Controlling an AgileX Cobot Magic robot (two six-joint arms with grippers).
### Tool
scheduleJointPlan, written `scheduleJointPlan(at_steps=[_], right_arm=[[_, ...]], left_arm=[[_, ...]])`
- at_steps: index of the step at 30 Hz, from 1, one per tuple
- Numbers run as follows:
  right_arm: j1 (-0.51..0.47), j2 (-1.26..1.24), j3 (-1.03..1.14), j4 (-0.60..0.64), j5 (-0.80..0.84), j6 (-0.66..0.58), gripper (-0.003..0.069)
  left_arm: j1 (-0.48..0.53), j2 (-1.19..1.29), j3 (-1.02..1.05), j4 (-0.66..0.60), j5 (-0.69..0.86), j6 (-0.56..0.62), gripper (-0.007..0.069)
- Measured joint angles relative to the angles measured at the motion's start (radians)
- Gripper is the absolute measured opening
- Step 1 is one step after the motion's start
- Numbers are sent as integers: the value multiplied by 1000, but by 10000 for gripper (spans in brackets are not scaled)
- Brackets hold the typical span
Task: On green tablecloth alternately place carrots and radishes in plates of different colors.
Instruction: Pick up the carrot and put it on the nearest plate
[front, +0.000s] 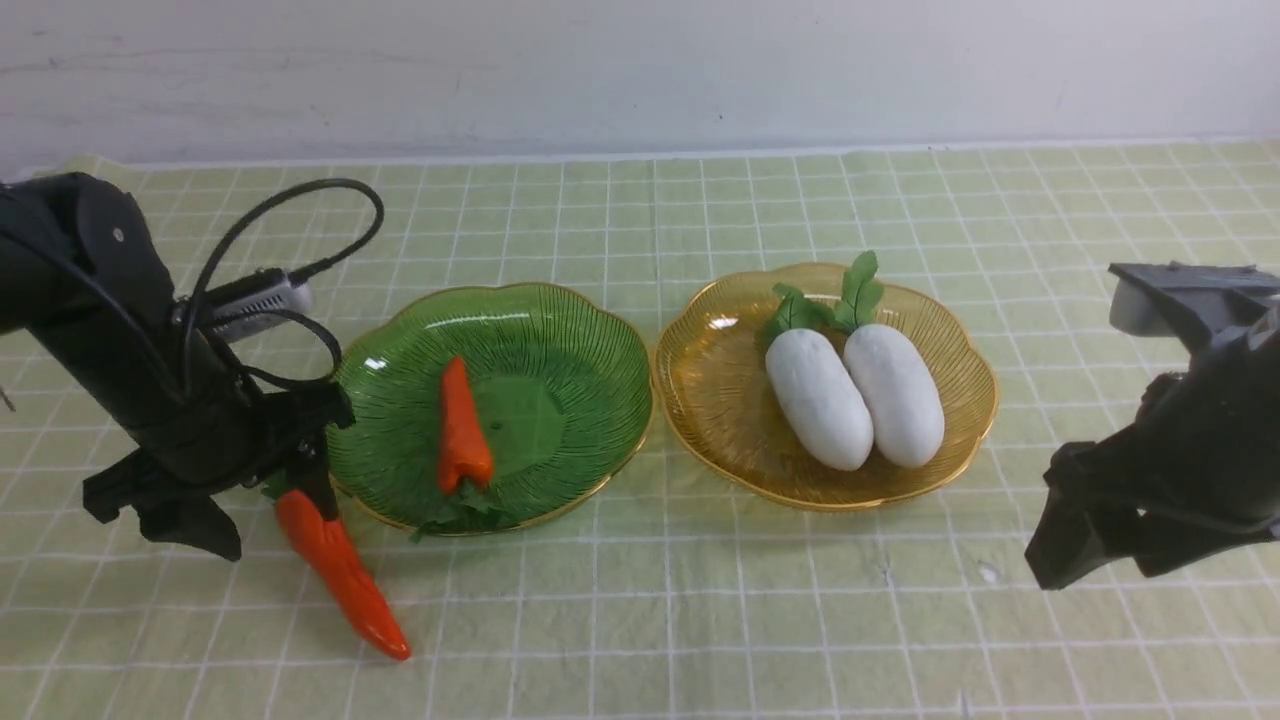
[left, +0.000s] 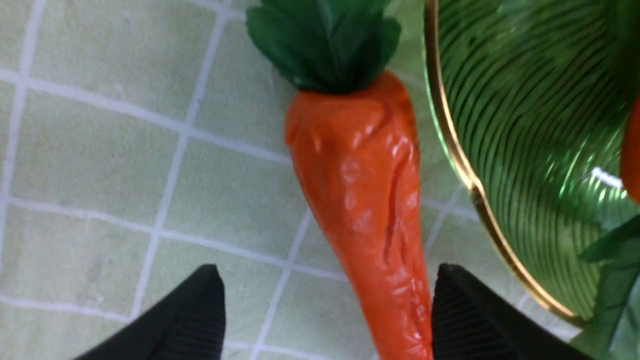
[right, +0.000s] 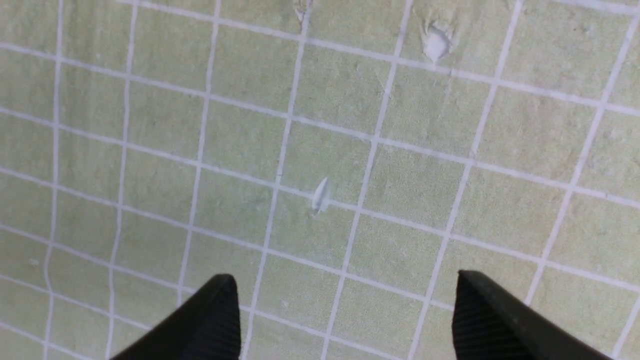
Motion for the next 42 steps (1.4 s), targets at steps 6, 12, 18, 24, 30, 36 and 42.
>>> scheduleJointPlan(at_steps=[6, 12, 18, 24, 30, 36, 42], right_arm=[[0, 0, 0, 1, 0, -10, 515], [0, 0, 0, 2, 0, -17, 515], [0, 0, 0, 3, 0, -25, 515], [0, 0, 0, 22, 0, -41, 515], [0, 0, 0, 26, 0, -41, 515], [0, 0, 0, 37, 0, -41, 515], [0, 0, 0, 47, -3, -43, 515]], left_arm=[[-58, 20, 0, 41, -12, -11, 496], [-88, 50, 0, 48, -36, -24, 496], [-98, 112, 0, 83, -24, -26, 493], [-99, 109, 0, 217, 49, -26, 325], [-99, 6, -5, 377, 194, -26, 233], [-100, -70, -99, 390, 221, -11, 233], [-117, -32, -183, 181, 32, 76, 233]])
